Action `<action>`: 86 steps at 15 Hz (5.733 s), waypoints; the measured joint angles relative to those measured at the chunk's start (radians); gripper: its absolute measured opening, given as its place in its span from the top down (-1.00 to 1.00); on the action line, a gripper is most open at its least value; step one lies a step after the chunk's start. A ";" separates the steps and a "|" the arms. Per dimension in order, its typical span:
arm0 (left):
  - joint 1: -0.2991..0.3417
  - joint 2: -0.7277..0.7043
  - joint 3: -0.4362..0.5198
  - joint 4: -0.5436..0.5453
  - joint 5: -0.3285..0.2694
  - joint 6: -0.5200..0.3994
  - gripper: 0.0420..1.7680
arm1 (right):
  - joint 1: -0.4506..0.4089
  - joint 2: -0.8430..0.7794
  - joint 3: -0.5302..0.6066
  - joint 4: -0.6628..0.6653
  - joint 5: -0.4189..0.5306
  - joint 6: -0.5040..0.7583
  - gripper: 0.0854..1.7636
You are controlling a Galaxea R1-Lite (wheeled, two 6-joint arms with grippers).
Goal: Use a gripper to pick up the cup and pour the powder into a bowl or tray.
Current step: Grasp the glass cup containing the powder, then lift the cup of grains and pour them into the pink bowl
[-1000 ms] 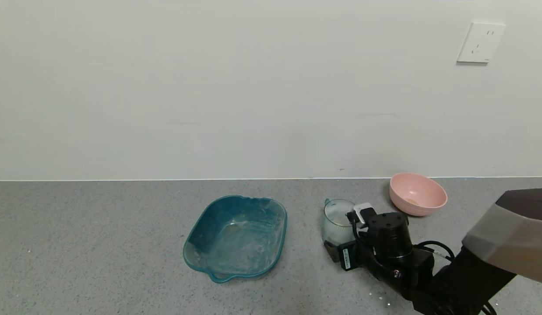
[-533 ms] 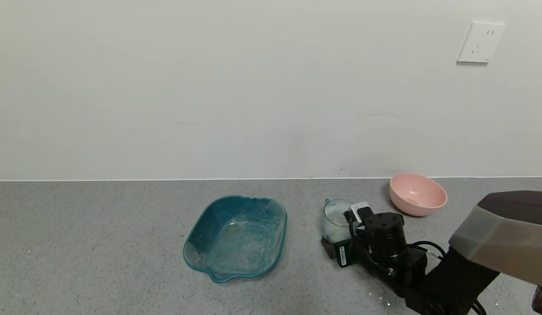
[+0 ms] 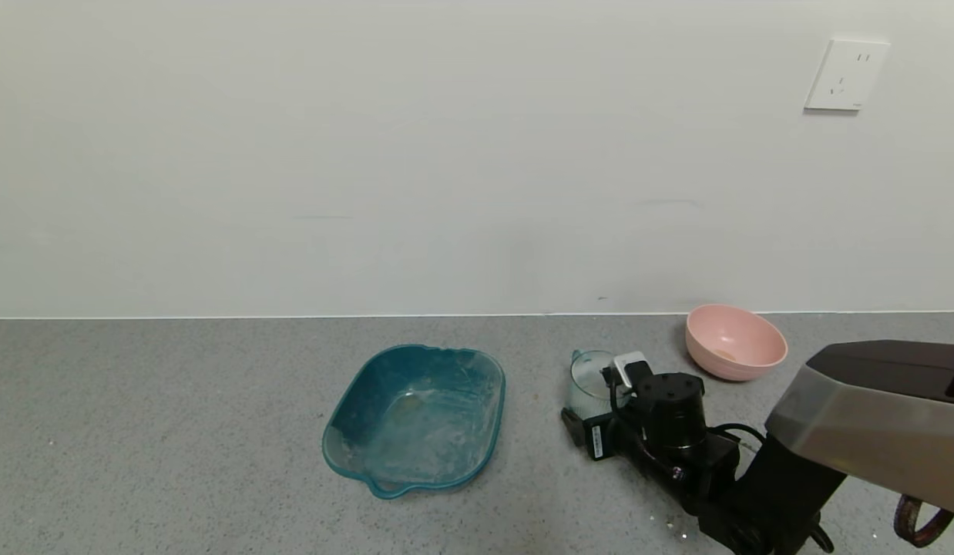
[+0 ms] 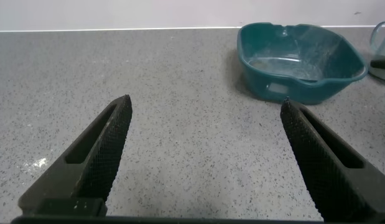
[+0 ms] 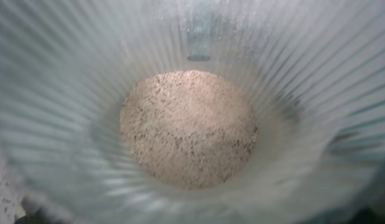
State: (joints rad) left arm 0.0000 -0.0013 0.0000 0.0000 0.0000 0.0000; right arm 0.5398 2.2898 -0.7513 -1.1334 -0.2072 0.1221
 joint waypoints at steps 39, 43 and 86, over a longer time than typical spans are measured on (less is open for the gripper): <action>0.000 0.000 0.000 0.000 0.000 0.000 -0.94 | -0.046 -0.212 -0.058 0.196 0.012 -0.046 -0.48; 0.000 0.000 0.000 0.000 0.000 0.000 -0.94 | -0.087 -0.379 -0.070 0.368 0.024 -0.110 -0.48; 0.000 0.000 0.000 -0.001 0.000 0.000 -0.94 | -0.680 -0.261 -0.347 0.658 -0.074 -0.992 -0.48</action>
State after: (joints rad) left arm 0.0000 -0.0013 0.0000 -0.0009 0.0000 0.0004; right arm -0.1400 2.0283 -1.0979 -0.4753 -0.2817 -0.8702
